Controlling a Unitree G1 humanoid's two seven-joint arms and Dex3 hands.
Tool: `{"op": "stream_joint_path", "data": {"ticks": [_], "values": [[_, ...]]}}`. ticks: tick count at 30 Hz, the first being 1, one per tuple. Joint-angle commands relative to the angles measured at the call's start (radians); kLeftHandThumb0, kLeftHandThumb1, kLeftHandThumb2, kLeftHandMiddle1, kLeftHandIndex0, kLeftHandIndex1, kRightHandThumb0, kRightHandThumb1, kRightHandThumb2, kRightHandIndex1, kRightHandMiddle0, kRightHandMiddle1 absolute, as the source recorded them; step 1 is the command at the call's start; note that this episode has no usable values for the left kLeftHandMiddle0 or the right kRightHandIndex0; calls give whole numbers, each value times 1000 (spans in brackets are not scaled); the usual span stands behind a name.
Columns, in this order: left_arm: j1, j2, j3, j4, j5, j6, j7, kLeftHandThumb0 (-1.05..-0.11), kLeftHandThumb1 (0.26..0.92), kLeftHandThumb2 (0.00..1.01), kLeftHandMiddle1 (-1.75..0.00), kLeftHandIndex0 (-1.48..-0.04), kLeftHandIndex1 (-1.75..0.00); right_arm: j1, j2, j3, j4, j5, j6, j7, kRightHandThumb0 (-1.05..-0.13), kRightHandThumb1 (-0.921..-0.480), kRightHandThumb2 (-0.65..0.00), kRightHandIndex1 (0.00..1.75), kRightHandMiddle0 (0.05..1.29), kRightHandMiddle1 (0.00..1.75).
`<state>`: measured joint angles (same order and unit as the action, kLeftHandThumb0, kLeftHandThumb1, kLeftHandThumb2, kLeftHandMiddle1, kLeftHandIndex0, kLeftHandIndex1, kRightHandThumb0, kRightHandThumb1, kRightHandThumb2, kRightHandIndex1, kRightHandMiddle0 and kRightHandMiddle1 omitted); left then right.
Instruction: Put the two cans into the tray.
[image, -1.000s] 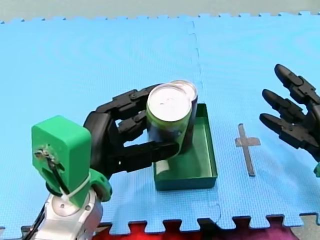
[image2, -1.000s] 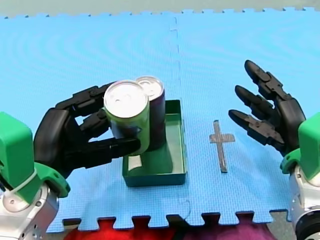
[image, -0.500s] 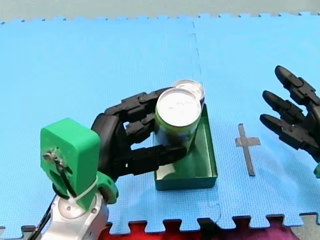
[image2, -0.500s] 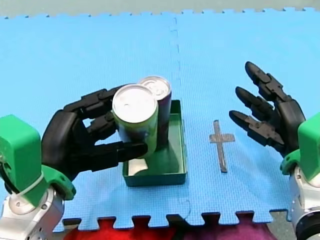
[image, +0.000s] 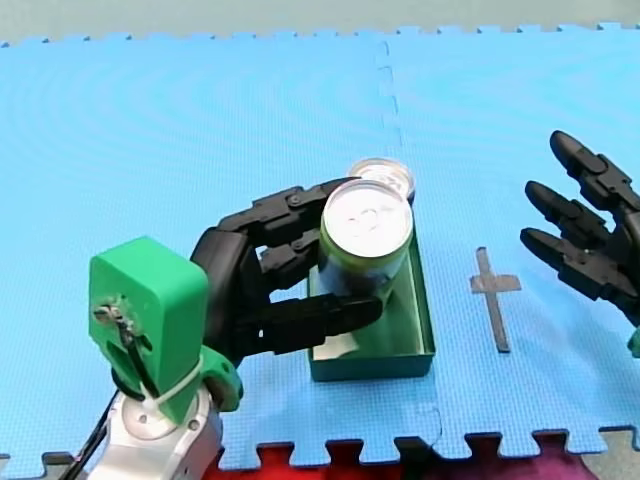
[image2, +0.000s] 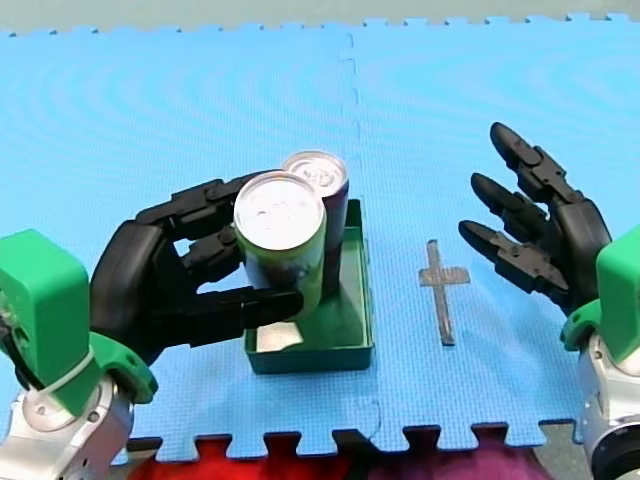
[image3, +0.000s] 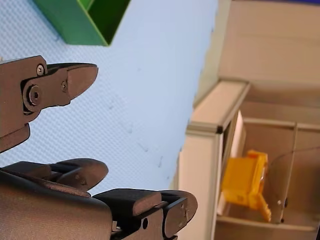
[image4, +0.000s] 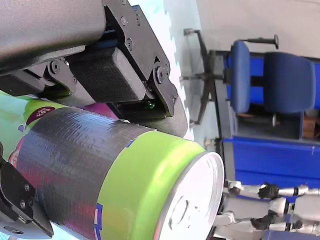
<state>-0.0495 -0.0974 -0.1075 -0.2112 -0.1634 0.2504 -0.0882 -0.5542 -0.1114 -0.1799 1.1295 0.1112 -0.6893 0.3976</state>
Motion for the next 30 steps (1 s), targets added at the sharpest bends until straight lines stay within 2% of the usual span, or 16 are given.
{"op": "stream_joint_path", "data": {"ticks": [1, 19, 30], "values": [[0, -3, -4, -1, 0, -12, -1, -387, 749, 0, -1, -1288, 0, 3, -3, -1, -6, 4, 0, 1, -1048, -921, -132, 2, 259, 0], [-1, -3, -6, 23, 2, -27, -9, -386, 751, 1, 0, -1288, 0, 9, -9, -4, -16, 10, 4, 14, -1048, -921, -171, 0, 251, 0], [-2, 4, 17, 52, -3, -48, -20, -383, 749, 0, 0, -1288, 0, 10, -10, -4, -23, 12, 4, 17, -1048, -921, -189, 1, 253, 1]]}}
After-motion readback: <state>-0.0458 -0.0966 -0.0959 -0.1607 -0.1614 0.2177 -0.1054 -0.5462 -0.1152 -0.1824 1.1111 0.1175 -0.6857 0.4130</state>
